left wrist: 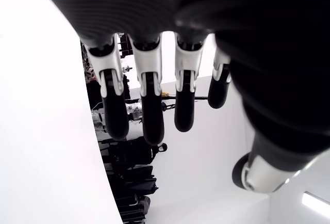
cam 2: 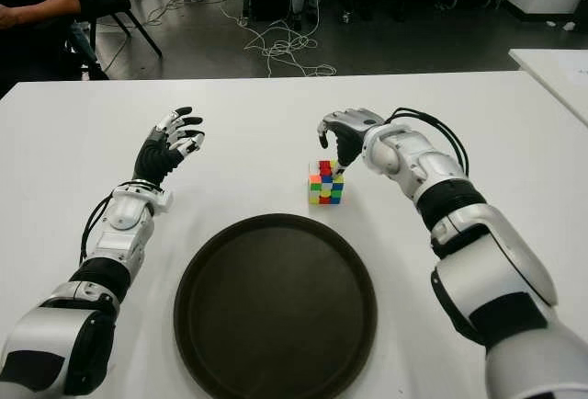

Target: Pick up the Rubik's Cube and put it in the plate

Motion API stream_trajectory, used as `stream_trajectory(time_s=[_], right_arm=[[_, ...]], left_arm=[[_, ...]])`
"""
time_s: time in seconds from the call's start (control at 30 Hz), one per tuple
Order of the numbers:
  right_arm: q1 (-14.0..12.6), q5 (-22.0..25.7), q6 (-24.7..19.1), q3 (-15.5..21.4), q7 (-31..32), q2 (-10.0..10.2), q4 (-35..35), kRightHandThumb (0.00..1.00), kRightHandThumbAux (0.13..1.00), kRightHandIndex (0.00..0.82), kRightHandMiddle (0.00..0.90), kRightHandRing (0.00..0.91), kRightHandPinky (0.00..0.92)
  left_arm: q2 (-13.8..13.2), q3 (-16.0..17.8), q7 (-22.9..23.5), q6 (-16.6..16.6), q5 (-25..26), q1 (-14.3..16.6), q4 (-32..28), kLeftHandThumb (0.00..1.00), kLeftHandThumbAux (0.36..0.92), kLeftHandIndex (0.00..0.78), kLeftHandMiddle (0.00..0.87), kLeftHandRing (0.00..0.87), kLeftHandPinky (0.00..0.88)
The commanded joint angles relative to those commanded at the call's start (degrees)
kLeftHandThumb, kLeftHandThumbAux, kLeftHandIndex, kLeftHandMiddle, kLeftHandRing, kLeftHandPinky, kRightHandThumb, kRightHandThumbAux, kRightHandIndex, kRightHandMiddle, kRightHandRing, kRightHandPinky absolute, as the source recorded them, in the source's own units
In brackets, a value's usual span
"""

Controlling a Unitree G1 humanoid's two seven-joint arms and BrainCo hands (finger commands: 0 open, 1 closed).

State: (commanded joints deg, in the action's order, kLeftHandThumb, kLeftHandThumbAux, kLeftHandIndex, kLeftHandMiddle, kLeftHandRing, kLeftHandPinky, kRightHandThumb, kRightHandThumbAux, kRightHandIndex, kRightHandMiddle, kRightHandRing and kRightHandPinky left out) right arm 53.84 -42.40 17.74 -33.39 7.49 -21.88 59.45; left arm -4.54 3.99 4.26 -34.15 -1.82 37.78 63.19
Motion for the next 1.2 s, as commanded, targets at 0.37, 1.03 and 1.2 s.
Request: stream_trajectory(time_s=[0.37, 1.03, 1.2], right_arm=[[-0.79, 1.27, -0.43, 2.10, 1.95, -3.78, -7.20, 0.000, 0.866, 0.423, 0.594, 0.601, 0.523], [-11.54, 5.39, -6.80, 13.09, 7.19, -11.98, -35.21, 0.000, 0.876, 0.464, 0.573, 0.577, 0.531], [-12.87, 5.57, -7.11, 14.29, 7.46, -12.32, -37.79, 0.000, 0.880, 0.460, 0.553, 0.561, 0.522]], left_arm=[[-0.24, -0.22, -0.18, 0.50, -0.20, 0.18, 0.11, 0.137, 0.686, 0.174, 0.248, 0.279, 0.334], [-0.67, -0.59, 0.00, 0.60, -0.22, 0.54, 0.88, 0.139, 0.664, 0.175, 0.248, 0.281, 0.333], [-0.57, -0.45, 0.26, 0.48, 0.05, 0.48, 0.91, 0.148, 0.666, 0.176, 0.248, 0.280, 0.332]])
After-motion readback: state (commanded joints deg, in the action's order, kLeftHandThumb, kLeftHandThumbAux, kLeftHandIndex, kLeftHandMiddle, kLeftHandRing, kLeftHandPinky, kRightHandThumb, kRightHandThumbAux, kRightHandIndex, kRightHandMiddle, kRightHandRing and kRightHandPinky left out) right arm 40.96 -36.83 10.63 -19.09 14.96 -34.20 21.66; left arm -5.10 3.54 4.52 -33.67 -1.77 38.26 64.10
